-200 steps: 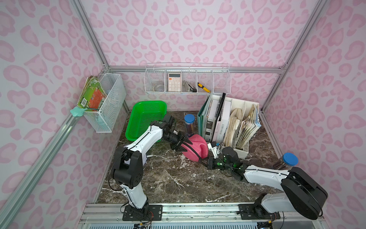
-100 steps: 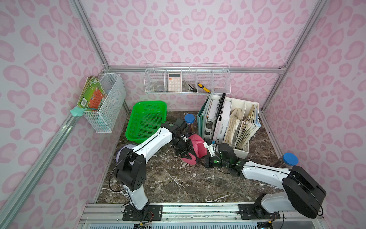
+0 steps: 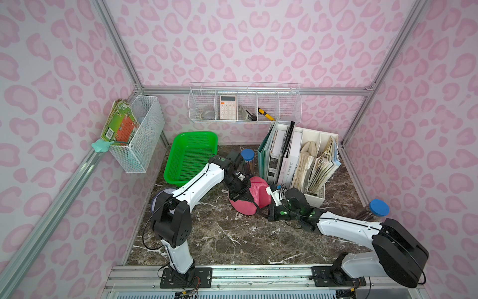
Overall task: Turn the laundry bag inside out
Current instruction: Zip the zipper on the laundry bag.
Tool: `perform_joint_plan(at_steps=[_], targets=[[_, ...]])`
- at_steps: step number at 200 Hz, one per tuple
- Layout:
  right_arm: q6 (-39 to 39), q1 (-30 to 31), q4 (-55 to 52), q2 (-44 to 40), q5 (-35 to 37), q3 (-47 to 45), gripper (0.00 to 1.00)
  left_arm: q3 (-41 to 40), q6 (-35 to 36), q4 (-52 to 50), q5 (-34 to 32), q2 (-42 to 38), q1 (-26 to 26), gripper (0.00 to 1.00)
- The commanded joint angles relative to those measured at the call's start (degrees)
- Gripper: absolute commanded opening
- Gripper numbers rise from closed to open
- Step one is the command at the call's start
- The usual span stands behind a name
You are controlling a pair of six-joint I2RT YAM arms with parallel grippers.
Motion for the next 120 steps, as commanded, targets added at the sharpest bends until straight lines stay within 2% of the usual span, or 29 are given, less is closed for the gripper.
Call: perform_joint_plan(at_steps=[1, 31, 49, 97, 107, 120], targets=[[0.0, -0.29, -0.73, -0.54, -0.44, -1.84, 0.0, -1.85, -2.34, 2.09, 4.11, -2.55, 3.14, 0.0], [0.13, -0.73, 0.09, -0.59, -0.64, -4.42, 0.0, -9.29, -8.58, 10.5, 12.77, -6.8, 9.24, 0.0], [0.13, -0.92, 0.51, -0.84, -1.03, -5.87, 0.0, -12.7, -10.98, 14.15, 15.31, -8.52, 11.87, 0.0], [-0.61, -0.49, -2.09, -1.32, -0.38, -3.18, 0.0, -13.78, -9.2, 13.43, 13.8, -8.53, 12.08, 0.0], [-1.07, -0.31, -2.96, -1.13, -0.07, -1.75, 0.0, -12.34, -7.24, 10.99, 12.01, -8.31, 11.33, 0.14], [-1.27, -0.15, -3.68, -0.73, 0.09, -0.1, 0.0, -9.68, -4.29, 6.46, 8.88, -8.02, 9.99, 0.39]])
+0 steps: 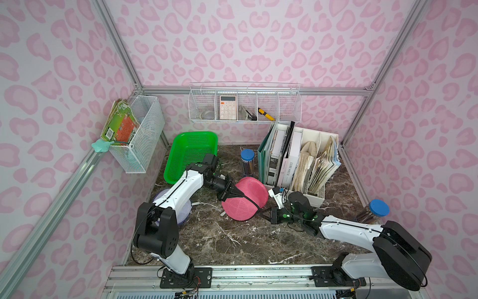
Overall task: Turn the laundry bag inside out
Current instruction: Zip the zipper on the laundry bag.
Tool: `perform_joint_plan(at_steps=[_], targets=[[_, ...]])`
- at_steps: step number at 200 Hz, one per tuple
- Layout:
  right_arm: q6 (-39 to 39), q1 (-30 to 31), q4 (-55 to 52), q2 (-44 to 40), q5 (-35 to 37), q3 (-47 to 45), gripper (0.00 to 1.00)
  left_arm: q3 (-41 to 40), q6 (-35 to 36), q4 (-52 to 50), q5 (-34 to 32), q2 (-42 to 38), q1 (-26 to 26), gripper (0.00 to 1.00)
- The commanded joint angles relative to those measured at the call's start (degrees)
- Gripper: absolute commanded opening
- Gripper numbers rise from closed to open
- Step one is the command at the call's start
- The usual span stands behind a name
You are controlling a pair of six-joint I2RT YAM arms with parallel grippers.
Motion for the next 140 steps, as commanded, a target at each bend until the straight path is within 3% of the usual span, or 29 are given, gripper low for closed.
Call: perform_joint_plan(at_steps=[1, 13, 38, 71, 140], targets=[[-1.21, 0.3, -6.19, 0.45, 0.83, 2.35, 0.0, 3.47, 5.16, -4.26, -5.68, 0.29, -1.53, 0.41], [-1.55, 0.34, -6.69, 0.94, 0.79, 3.98, 0.0, 5.8, 7.79, -7.87, -9.43, 0.44, -3.4, 0.51], [-2.76, 0.84, -8.75, 2.46, 0.97, 7.59, 0.0, 8.42, 10.53, -11.6, -15.67, 0.63, -8.32, 0.55], [-3.58, 1.65, -9.78, 3.9, 1.2, 10.15, 0.0, 10.24, 10.27, -12.59, -19.26, 2.8, -13.25, 0.52], [-3.93, 3.11, -10.58, 4.15, 1.91, 11.66, 0.0, 10.77, 10.24, -12.92, -21.82, 5.99, -13.94, 0.41]])
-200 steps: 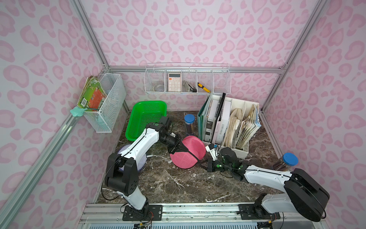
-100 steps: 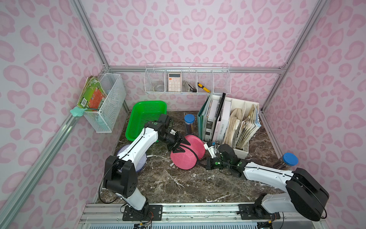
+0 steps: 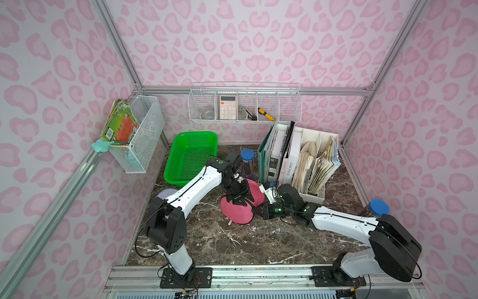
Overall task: Turn the laundry bag inside out
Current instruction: Zip the zipper on the laundry bag.
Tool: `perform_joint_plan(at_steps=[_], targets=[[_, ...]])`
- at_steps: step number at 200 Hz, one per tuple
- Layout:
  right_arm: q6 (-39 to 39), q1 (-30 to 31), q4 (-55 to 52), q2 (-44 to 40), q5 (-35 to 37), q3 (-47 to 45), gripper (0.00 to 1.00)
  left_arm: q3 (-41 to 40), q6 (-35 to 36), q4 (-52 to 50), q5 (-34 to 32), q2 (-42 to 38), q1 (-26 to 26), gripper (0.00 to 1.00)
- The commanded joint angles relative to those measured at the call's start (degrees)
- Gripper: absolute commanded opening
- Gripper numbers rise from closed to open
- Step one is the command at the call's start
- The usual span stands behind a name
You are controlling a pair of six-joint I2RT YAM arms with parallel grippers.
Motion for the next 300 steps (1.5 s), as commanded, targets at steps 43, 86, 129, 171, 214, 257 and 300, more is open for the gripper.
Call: perform_joint_plan(at_steps=[43, 86, 129, 171, 214, 257, 300], targets=[[-0.94, 0.13, 0.2, -1.28, 0.67, -0.64, 0.0, -0.2, 0.54, -1.55, -2.93, 2.2, 0.06, 0.12], [-0.34, -0.21, 0.9, -2.75, 0.88, -3.76, 0.0, -0.41, -0.29, -0.3, 0.98, 1.12, 3.29, 0.0], [1.85, -1.89, 5.19, -4.98, 0.26, -11.15, 0.0, -8.56, -6.94, 10.35, 15.7, -5.41, 13.81, 0.0], [2.4, -2.33, 7.53, -4.16, -0.31, -13.61, 0.0, -17.11, -11.83, 19.18, 22.11, -7.69, 18.94, 0.0], [0.45, -0.84, 3.9, -2.69, 0.73, -7.07, 0.0, -9.27, -1.35, 4.24, 10.87, -6.61, 15.27, 0.53], [-0.41, 1.2, 3.18, 1.02, 0.7, -1.64, 0.0, -5.21, -0.4, -1.74, 2.3, -5.46, 5.89, 0.55], [-1.81, 3.12, 1.67, 2.75, 0.74, 2.08, 0.0, -5.93, -2.65, 0.97, 1.48, -2.72, 3.71, 0.46]])
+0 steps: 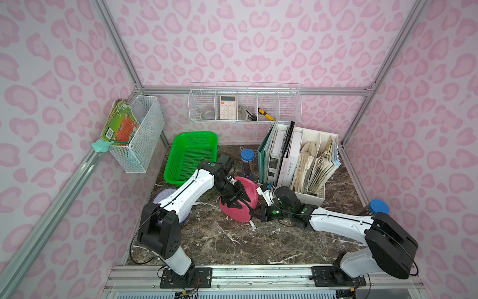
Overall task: Turn the laundry bag inside out
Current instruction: Zip the zipper on the laundry bag.
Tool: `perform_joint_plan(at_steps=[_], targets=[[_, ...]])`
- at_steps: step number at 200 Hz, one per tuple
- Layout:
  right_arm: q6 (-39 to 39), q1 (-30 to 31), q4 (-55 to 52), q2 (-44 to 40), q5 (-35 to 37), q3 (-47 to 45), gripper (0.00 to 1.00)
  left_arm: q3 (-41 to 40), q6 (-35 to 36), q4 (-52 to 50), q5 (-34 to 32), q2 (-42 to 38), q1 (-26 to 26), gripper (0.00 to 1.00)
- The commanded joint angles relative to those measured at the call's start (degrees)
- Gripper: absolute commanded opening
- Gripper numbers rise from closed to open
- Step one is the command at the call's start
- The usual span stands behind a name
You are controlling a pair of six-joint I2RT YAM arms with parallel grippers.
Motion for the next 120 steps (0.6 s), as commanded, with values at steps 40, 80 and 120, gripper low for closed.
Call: perform_joint_plan(at_steps=[40, 80, 120], targets=[[-2.32, 1.29, -2.13, -0.48, 1.25, 1.38, 0.0, 1.32, -0.66, -0.95, -3.45, 2.03, -0.42, 0.13], [-1.54, 0.42, -0.33, -2.11, 1.23, -3.61, 0.0, 1.17, -0.98, -0.82, 1.51, 0.14, 3.4, 0.0], [-0.16, -1.06, 3.63, -3.06, 0.36, -9.05, 0.0, -4.67, -5.93, 7.05, 14.73, -4.41, 11.91, 0.0]])
